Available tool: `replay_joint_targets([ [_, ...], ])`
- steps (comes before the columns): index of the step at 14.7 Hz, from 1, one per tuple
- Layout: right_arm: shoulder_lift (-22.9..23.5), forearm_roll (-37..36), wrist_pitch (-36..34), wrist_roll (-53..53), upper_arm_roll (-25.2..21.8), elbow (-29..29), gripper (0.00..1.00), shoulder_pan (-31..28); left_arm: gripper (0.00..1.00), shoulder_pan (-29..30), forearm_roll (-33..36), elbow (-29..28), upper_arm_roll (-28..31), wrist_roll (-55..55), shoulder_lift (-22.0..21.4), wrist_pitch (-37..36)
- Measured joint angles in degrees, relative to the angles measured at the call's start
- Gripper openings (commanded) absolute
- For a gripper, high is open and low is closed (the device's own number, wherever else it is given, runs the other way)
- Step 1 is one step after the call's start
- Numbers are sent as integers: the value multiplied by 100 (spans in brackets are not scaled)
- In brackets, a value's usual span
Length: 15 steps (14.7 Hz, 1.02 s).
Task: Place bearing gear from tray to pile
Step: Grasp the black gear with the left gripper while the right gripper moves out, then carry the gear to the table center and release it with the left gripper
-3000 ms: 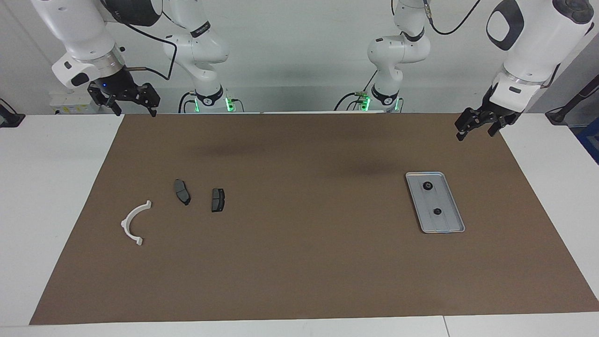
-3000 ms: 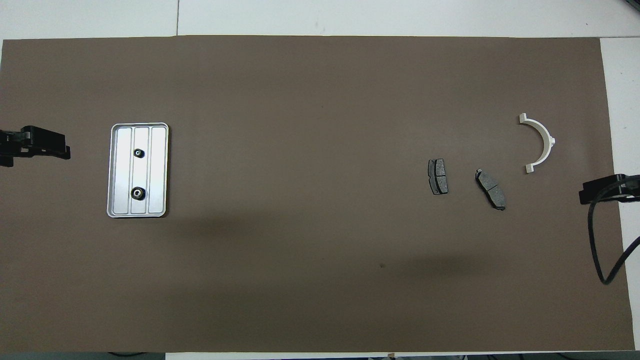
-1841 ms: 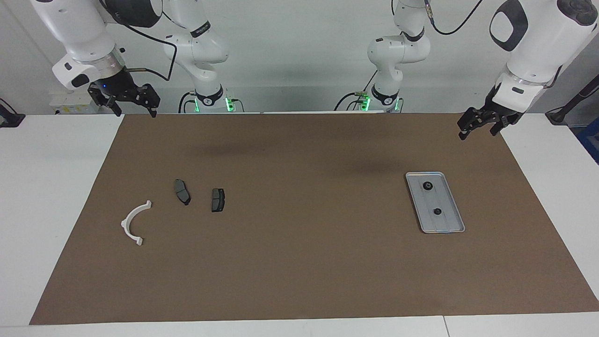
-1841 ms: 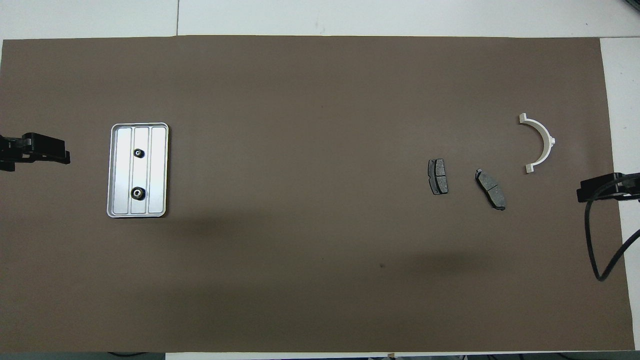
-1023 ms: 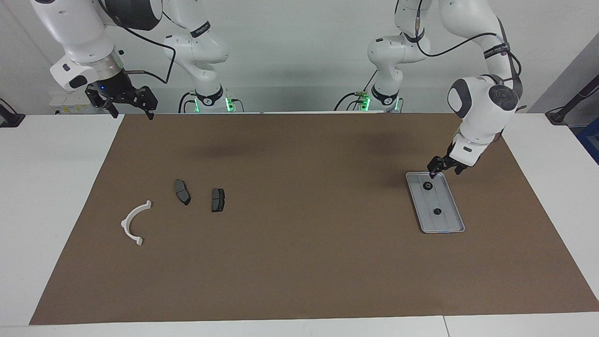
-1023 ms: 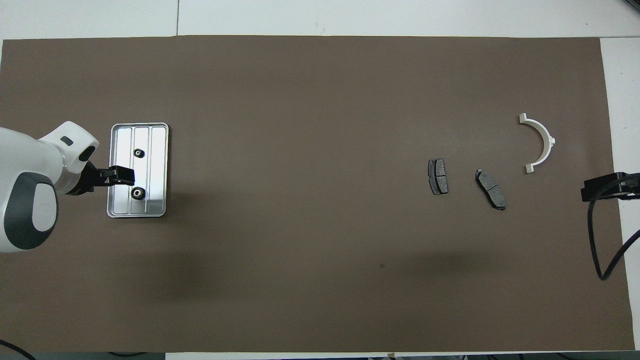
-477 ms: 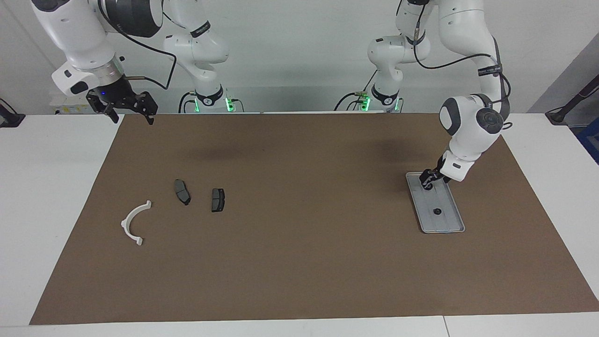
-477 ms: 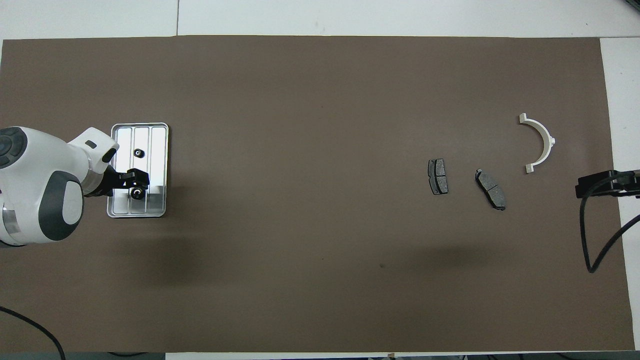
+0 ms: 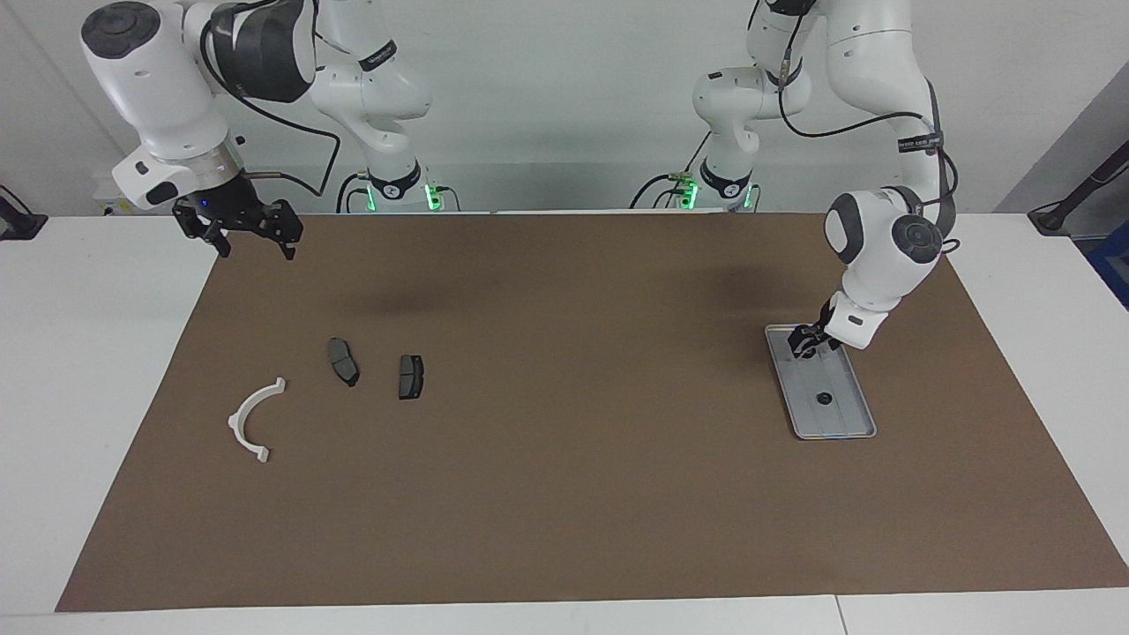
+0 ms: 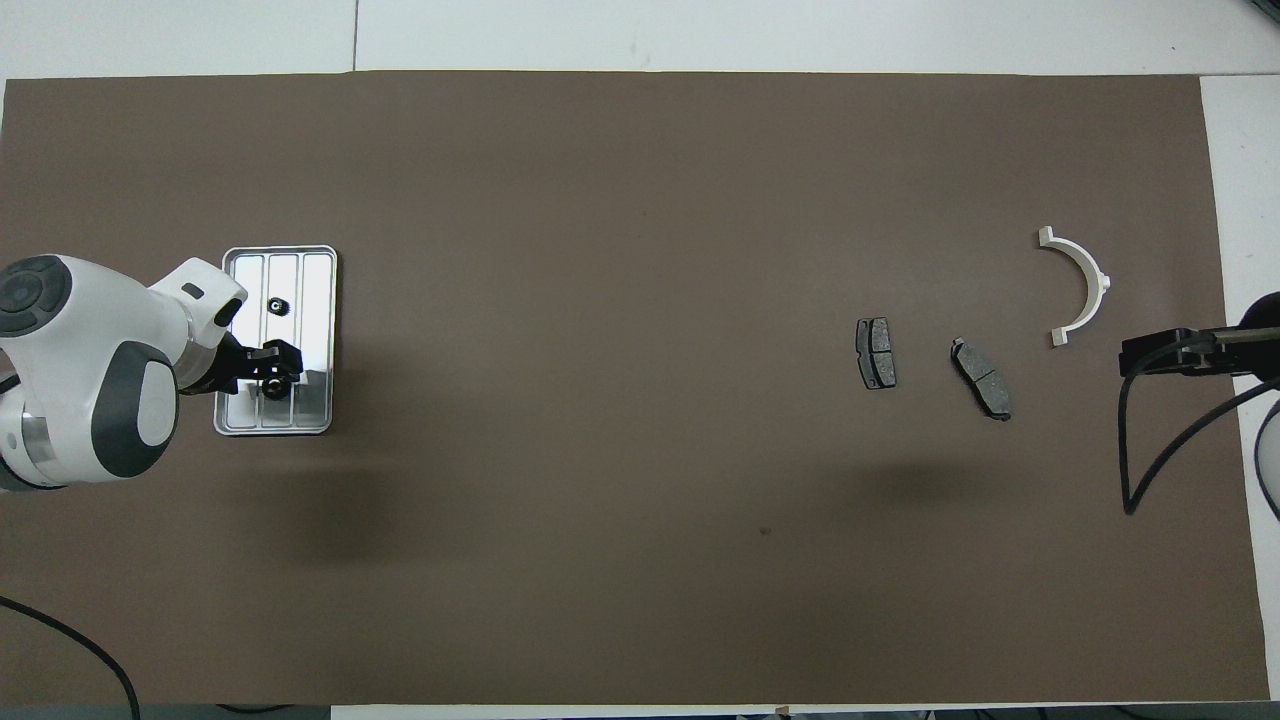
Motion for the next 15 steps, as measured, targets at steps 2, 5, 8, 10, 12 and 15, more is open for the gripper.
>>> replay_joint_targets([
  [2,77,0,380,0,1,-267,100,1,77,0,0,0,-1,0,24,1],
  [5,356,0,735,-1,2,-414,100,3,72,0,0,0,-2,0,55,4],
  [8,636,0,948,-19,1,-421,100,1,45,-1,0,-23,-4,0,67,17],
  [10,789,0,1032,-99,-1,-435,100,-2,28,-4,-10,-57,-16,0,61,79],
  [12,878,0,1078,-170,-2,-452,100,-10,5,-9,-6,-62,-35,-1,54,83],
  [15,891,0,1087,-245,-4,-459,100,-62,0,-9,-8,-52,-36,-44,46,84],
])
